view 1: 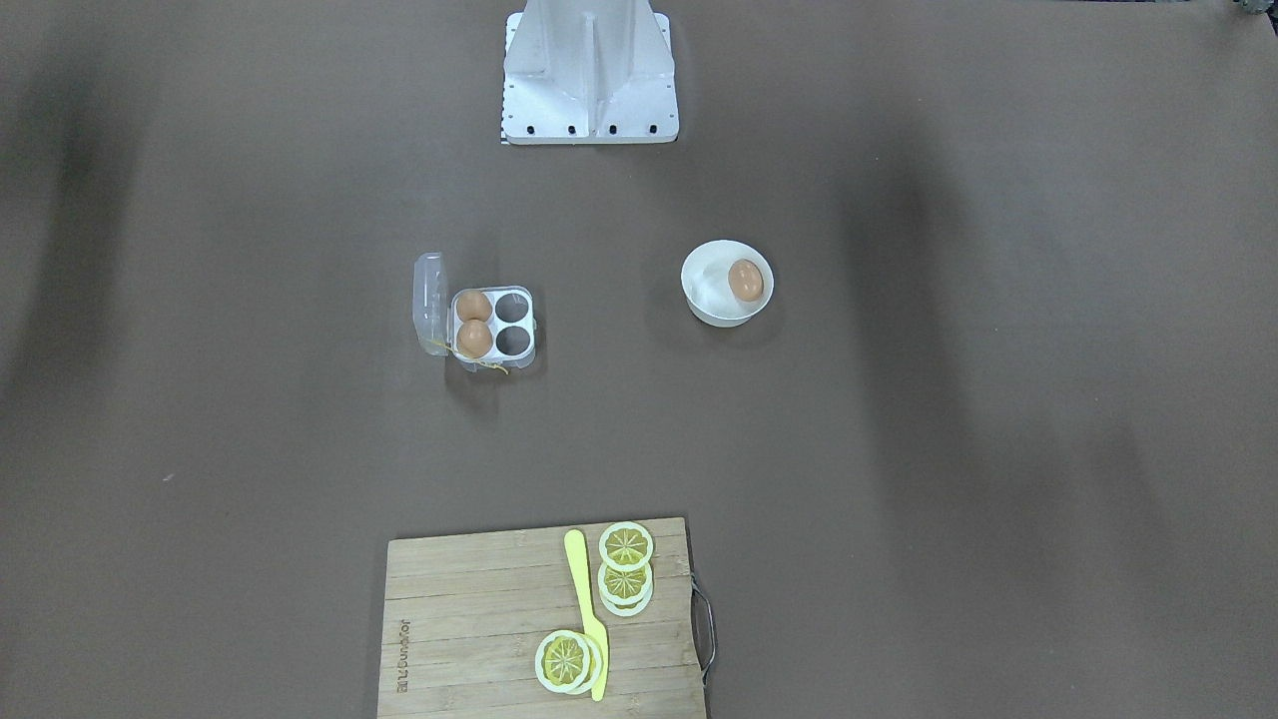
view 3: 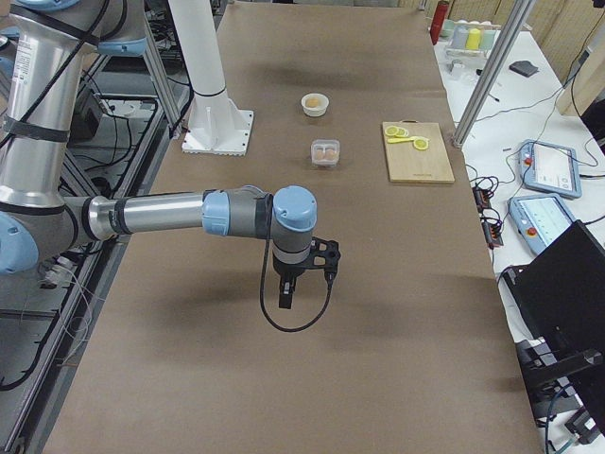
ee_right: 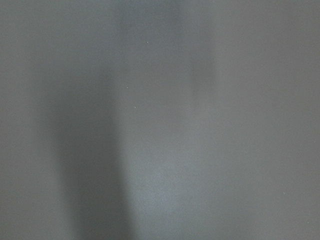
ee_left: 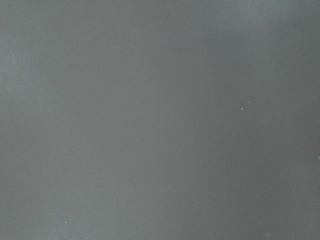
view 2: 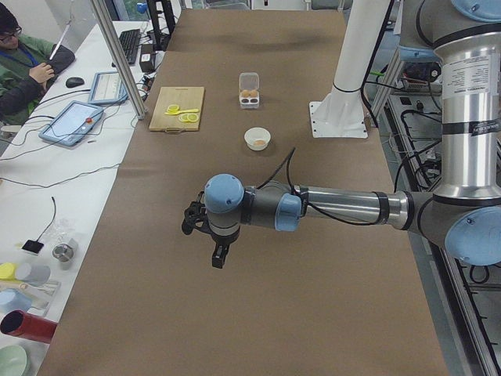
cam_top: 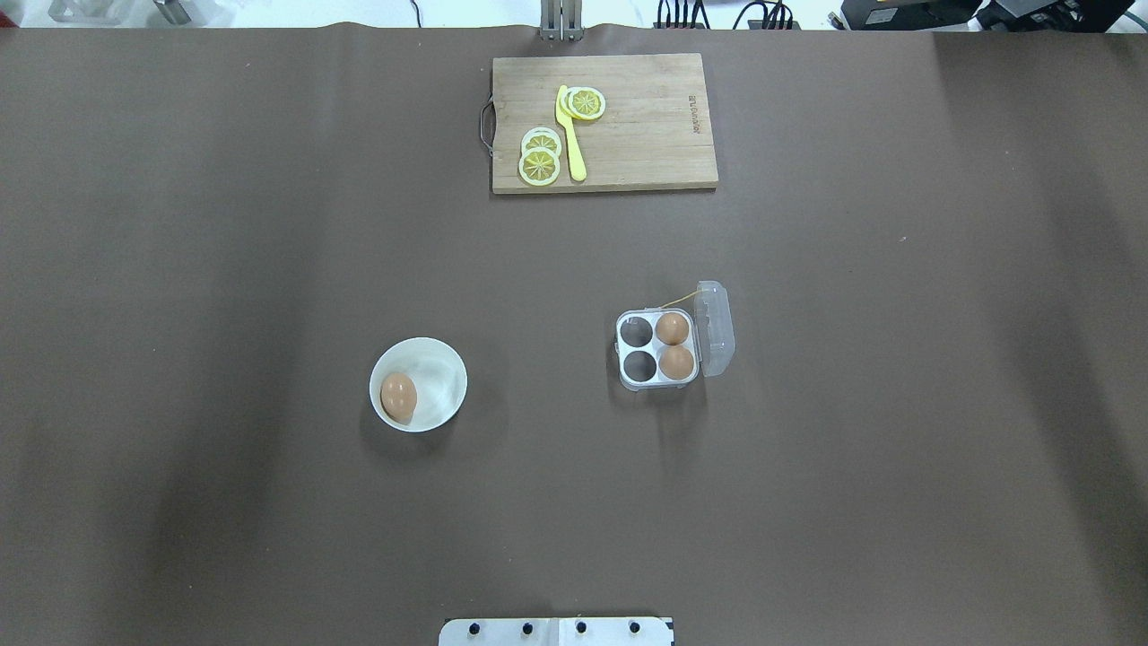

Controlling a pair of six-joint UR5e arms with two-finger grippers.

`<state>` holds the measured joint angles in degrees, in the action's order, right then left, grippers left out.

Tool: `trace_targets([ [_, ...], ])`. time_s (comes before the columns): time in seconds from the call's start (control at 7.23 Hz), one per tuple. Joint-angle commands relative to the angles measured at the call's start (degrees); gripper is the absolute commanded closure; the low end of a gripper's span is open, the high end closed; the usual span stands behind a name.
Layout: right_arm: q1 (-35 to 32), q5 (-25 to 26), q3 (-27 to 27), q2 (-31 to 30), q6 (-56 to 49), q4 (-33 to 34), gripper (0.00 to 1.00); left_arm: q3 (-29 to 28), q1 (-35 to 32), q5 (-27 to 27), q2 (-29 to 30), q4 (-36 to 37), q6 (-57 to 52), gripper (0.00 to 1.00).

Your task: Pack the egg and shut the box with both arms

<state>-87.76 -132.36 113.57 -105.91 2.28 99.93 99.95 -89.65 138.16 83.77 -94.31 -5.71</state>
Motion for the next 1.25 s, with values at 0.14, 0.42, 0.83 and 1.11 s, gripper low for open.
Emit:
trace_targets([
  [0.14,-0.04,0.0,0.6,0.09,0.0,0.0,0.0,-0.02,0.09,-0.09,0.34,-0.09,0.0,0.01],
  [0.42,0.05,0.35,1.12,1.75,0.0,0.0,0.0,0.68,0.09,-0.35,1.31,-0.52,0.0,0.01],
  [0.83,1.88,-0.96,2.09,4.39,0.52,-1.48,0.0,0.18,0.52,-0.43,2.27,-9.81,0.53,0.01],
  [1.11,1.89,-1.05,0.44,5.79,0.97,-9.02,0.0,-3.54,0.53,1.31,6.14,-11.06,9.33,0.01],
])
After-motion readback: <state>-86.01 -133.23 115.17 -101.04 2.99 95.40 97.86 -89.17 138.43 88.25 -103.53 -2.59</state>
